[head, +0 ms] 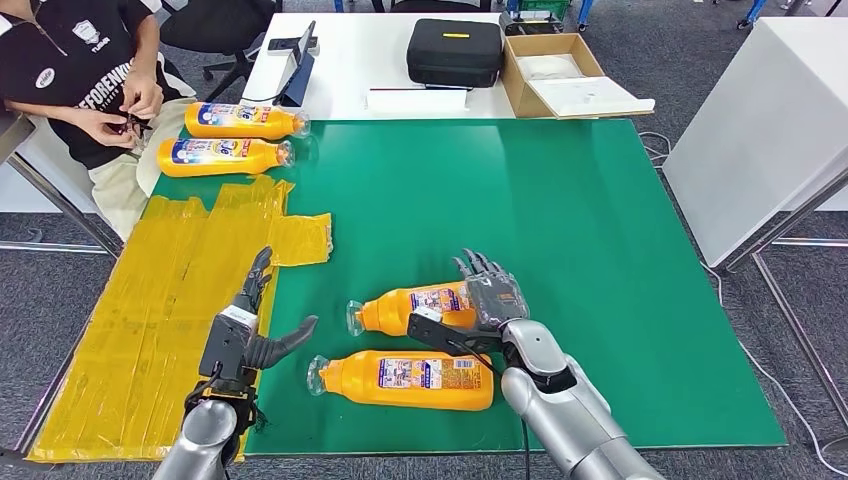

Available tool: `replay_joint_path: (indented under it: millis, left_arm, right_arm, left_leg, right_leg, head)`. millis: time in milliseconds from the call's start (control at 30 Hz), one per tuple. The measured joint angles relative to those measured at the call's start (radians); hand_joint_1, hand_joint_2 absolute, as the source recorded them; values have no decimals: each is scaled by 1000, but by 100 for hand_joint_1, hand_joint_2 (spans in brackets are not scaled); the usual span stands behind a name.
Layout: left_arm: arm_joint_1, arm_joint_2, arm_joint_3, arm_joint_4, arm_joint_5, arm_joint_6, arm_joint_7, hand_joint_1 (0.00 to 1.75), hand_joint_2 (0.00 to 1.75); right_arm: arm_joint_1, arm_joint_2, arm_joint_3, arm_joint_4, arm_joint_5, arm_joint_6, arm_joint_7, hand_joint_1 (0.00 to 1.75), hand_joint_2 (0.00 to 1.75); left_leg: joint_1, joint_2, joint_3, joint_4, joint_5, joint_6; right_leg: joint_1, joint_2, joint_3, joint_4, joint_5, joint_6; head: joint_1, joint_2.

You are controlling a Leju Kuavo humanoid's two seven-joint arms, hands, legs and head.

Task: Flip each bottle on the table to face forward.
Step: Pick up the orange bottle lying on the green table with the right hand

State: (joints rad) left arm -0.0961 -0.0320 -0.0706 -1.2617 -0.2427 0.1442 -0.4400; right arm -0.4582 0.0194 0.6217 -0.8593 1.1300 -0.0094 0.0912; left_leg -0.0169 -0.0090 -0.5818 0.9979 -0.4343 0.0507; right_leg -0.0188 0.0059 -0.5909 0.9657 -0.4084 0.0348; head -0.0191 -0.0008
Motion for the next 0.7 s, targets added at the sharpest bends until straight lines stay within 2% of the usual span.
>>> replay_joint_path:
  millis: [367,500,567,667,700]
  left_arm:
    - [-12,0,0,12,3,0,0,0,175]
    - [-14,-1,0,12,8,0,0,0,175]
    - [-14,-2,0,12,9,0,0,0,175]
    - [-14,-3,0,12,10,0,1,0,175]
    - [-13,-3,0,12,10,0,1,0,175]
  right_arm:
    - [-19,6,0,51,1,12,0,3,175]
    - [-38,13,0,97,-10,25,-2,58,175]
    - [-49,17,0,129,-14,22,-5,69,175]
    - [-66,24,0,168,-14,13,-8,119,175]
    - [-71,26,0,177,-14,11,-9,127,175]
  left_leg:
    - [0,0,0,0,0,0]
    - [0,0,0,0,0,0]
    - [0,0,0,0,0,0]
    - [0,0,0,0,0,0]
    - [0,0,0,0,0,0]
  right_leg:
    - [0,0,0,0,0,0]
    - [0,0,0,0,0,0]
    - [0,0,0,0,0,0]
    - [0,0,0,0,0,0]
    - [0,0,0,0,0,0]
  head:
    - [0,0]
    - [0,0]
    - [0,0]
    - [0,0]
    - [0,0]
